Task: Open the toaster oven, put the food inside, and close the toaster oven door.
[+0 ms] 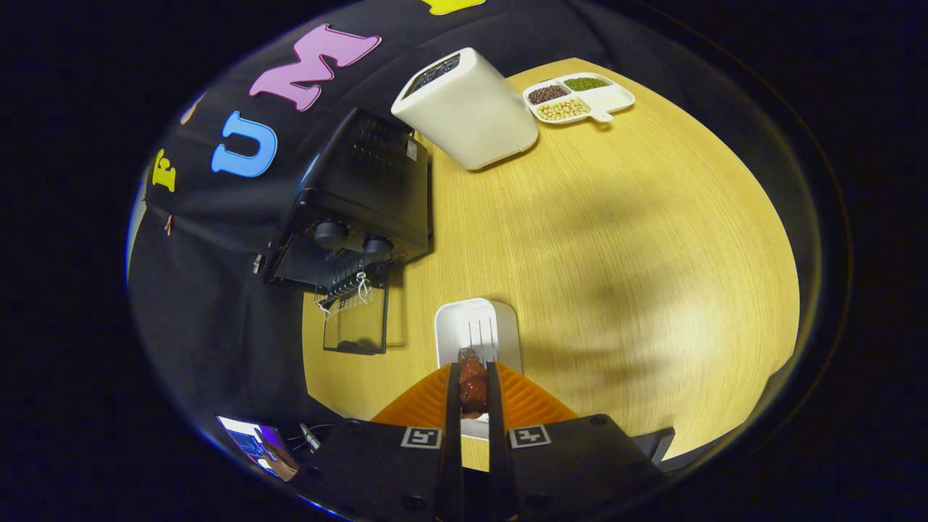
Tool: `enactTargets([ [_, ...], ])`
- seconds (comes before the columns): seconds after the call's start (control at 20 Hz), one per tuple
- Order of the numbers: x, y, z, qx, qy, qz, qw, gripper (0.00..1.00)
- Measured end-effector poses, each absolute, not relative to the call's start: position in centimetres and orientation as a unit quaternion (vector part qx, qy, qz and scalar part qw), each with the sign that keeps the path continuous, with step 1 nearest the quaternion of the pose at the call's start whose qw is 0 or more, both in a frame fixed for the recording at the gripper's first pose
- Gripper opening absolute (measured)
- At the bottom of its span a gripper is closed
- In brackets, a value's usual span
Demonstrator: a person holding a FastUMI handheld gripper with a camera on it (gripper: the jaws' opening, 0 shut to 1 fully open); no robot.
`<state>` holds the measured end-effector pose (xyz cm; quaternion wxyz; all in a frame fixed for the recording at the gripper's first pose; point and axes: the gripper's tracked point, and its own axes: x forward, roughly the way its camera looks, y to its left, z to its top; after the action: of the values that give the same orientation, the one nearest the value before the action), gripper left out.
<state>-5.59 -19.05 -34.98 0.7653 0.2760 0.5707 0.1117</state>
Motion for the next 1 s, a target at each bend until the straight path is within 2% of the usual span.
enactTargets([
  [0.2,-4.4,-18.5,-31.0,0.294,0.514,0.095,0.8,0.19],
  [0.6,-4.8,-11.3,-22.2,0.318,0.411,0.116,0.846,0.19],
  [1.0,-6.6,0.9,-20.8,0.337,0.394,0.161,0.84,0.19],
])
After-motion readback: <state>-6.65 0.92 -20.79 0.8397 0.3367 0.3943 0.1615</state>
